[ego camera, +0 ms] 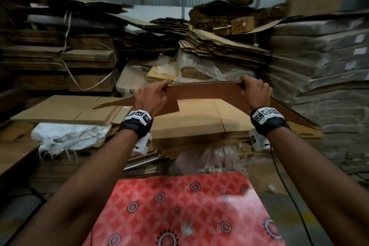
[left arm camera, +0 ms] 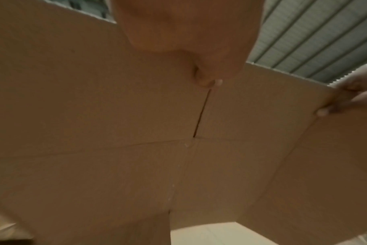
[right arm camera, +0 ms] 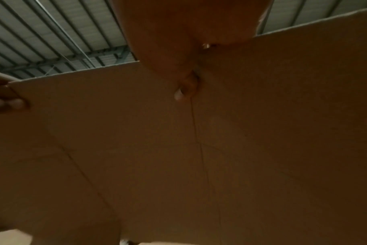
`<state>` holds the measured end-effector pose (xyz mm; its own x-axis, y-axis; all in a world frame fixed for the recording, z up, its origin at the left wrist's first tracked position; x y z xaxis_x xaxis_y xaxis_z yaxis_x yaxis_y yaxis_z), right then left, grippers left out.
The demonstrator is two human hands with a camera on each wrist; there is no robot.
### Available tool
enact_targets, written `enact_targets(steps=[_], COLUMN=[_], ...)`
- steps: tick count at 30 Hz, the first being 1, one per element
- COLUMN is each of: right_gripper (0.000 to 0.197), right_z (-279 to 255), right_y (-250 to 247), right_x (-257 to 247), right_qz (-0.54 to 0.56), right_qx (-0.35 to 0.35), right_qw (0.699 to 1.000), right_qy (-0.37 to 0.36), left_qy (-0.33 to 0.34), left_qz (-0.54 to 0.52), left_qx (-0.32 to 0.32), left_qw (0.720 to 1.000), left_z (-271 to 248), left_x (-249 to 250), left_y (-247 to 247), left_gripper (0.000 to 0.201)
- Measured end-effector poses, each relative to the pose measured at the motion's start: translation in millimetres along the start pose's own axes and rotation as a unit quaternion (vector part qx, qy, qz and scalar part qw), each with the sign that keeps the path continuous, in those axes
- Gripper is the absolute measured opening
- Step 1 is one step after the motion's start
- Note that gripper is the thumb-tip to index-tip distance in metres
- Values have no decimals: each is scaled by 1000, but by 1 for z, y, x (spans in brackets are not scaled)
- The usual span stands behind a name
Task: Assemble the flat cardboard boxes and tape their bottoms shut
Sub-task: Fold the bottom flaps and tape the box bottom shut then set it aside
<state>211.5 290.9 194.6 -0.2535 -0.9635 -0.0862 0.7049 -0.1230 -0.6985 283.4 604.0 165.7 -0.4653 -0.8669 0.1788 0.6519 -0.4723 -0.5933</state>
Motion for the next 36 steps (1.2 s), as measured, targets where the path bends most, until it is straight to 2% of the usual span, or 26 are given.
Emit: enact_targets(steps=[5, 11, 15, 19, 24, 26, 28, 30, 32, 34, 36], right_gripper=[23, 23, 27, 36, 37, 48, 63, 74, 79, 80, 82], right_z=[40, 95, 138, 177, 194, 179, 149, 112, 75, 46, 32], right_y=[11, 67, 126, 201, 301, 350, 398, 443, 481, 505, 519], right_x=[6, 12, 19, 32, 47, 56, 67, 78, 90, 98, 104], right_qz=[14, 49, 71, 83, 110, 120, 101, 58, 29, 0, -22], right_qx=[44, 77, 77, 91, 90, 51, -63, -179, -253, -308, -341], right_qw=[999, 996, 994, 992, 989, 991, 992, 980, 964, 947, 934], right_qy=[4, -9, -14, -18, -38, -35, -44, -60, -73, -89, -104], left_qy=[23, 19, 42, 66, 69, 89, 98, 87, 81, 73, 61], left_qz=[-23, -29, -23, -6, 9, 51, 95, 134, 144, 145, 141], left_qx=[41, 54, 68, 77, 63, 14, -97, -227, -331, -392, -414], left_qw=[999, 998, 997, 995, 996, 995, 986, 961, 929, 905, 897], left_z=[44, 86, 124, 154, 149, 126, 89, 46, 6, -25, -42], left_x=[-2, -13, -26, -39, -70, -82, -91, -95, -94, -90, -85], left_y=[29, 87, 141, 216, 321, 365, 404, 438, 466, 483, 492], left_gripper=[45, 45, 43, 46, 43, 45, 53, 56, 56, 57, 59])
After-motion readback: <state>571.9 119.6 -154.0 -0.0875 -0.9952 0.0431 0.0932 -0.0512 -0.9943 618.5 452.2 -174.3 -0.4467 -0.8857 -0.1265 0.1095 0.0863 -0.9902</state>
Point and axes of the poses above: each hand's wrist, its own z-axis towards the middle knuckle, its own y-axis out of the palm, x = y × z, the point moved 1 cm from there along z, towards the middle knuckle, and after that the axes turned 4 degrees about -z, right-handed, at the moved point
